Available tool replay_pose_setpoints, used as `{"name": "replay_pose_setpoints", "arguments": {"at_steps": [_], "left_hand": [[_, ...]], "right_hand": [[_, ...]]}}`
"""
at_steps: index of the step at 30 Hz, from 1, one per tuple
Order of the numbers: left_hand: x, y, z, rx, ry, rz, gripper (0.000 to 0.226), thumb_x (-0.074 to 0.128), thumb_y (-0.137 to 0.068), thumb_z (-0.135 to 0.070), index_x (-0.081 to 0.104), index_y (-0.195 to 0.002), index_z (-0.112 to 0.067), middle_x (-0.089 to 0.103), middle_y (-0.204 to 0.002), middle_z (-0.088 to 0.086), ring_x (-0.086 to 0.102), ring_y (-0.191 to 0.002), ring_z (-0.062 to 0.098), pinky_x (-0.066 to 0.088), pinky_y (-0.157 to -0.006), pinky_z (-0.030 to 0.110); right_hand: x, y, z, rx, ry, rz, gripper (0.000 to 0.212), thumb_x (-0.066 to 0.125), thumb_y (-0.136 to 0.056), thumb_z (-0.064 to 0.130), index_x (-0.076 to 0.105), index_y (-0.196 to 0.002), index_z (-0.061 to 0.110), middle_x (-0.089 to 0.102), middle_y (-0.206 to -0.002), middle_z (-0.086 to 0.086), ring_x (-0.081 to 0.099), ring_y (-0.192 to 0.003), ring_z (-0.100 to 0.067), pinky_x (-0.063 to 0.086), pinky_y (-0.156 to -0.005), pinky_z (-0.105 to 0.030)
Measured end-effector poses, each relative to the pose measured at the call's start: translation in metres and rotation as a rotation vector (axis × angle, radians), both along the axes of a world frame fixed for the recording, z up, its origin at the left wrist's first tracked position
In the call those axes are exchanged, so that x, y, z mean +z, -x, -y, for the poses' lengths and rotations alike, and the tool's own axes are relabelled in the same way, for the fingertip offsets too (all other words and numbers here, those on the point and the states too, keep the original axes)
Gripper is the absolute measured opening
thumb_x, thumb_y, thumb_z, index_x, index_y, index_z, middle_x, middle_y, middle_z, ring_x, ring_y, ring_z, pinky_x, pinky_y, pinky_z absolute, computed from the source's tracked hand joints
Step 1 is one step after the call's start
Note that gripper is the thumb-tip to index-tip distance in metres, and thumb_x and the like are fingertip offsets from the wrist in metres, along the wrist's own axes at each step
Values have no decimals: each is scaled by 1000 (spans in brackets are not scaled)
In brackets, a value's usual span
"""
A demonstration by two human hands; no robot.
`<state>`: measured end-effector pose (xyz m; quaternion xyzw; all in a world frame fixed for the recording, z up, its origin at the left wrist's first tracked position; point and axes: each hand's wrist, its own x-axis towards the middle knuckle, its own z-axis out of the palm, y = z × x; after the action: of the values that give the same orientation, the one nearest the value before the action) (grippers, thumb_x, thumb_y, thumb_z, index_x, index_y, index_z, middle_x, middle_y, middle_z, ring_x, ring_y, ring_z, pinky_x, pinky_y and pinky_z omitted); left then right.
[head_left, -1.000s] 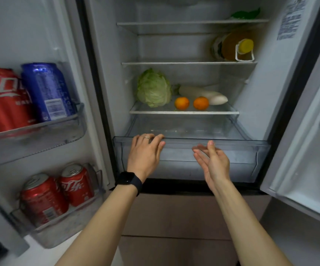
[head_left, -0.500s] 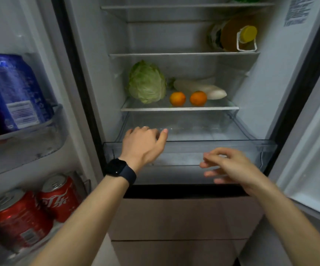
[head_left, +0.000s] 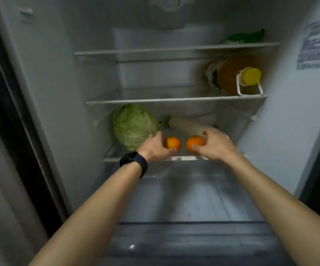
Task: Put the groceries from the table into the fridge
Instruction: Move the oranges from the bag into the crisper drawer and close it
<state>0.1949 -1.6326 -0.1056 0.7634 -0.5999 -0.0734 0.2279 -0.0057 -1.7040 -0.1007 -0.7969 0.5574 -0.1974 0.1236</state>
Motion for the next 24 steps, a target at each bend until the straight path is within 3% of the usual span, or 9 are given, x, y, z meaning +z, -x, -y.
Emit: {"name": "replay_pose_setpoints", "arguments": {"at_steps": [3,8,13,15,18,20,22,24], "left_hand": [[-3,2,25,-3,-91,82,84,63,-83,-63,36,-148,-19,48,-143,15,43,-132,35,41,-107,40],[-9,-6,43,-9,8,5,76,68,-83,-57,42,-142,-16,56,-136,12,54,-123,31,46,-100,37],[0,-12,24,-47,125,10,81,83,-69,-49,45,-132,-16,58,-120,9,58,-106,26,45,-82,28],[11,-16,5,-68,142,-84,74,82,-69,-47,50,-130,-19,60,-116,6,60,-99,21,49,-81,29],[29,-32,-30,-172,-135,-446,57,80,-62,-52,66,-106,-19,64,-98,1,61,-83,16,53,-67,27],[31,-45,-48,-211,-431,-534,63,80,-57,-50,68,-107,-14,65,-98,7,61,-79,19,54,-63,27],[21,-54,-57,-143,-715,-414,65,85,-65,-41,65,-116,-7,65,-108,12,65,-81,23,57,-67,30],[-1,-59,-54,-26,-837,-218,55,86,-73,-34,64,-114,-4,65,-112,14,67,-80,27,60,-69,33]], "right_hand": [[-5,-12,25,19,-76,-96,104,56,-61,78,36,-150,27,46,-150,-12,47,-134,-34,45,-105,-45],[-18,-19,37,1,10,-57,75,63,-77,69,42,-135,26,55,-134,-13,55,-120,-36,49,-93,-43],[-18,-19,32,5,72,12,72,69,-81,61,42,-130,17,60,-130,-16,58,-117,-38,48,-90,-41],[-9,-17,22,38,91,120,73,73,-78,59,45,-131,18,61,-128,-14,60,-115,-36,49,-91,-40],[8,-17,-1,206,-123,381,60,82,-72,53,55,-116,22,67,-105,-6,72,-78,-27,58,-66,-37],[14,-23,-16,372,-375,312,50,82,-75,44,64,-112,16,69,-90,-7,68,-61,-21,56,-56,-31],[11,-36,-27,468,-556,83,47,82,-78,39,68,-110,9,69,-86,-11,66,-60,-21,58,-61,-32],[-6,-58,-37,487,-643,-131,51,82,-80,36,65,-113,1,69,-91,-16,67,-62,-24,60,-63,-32]]}}
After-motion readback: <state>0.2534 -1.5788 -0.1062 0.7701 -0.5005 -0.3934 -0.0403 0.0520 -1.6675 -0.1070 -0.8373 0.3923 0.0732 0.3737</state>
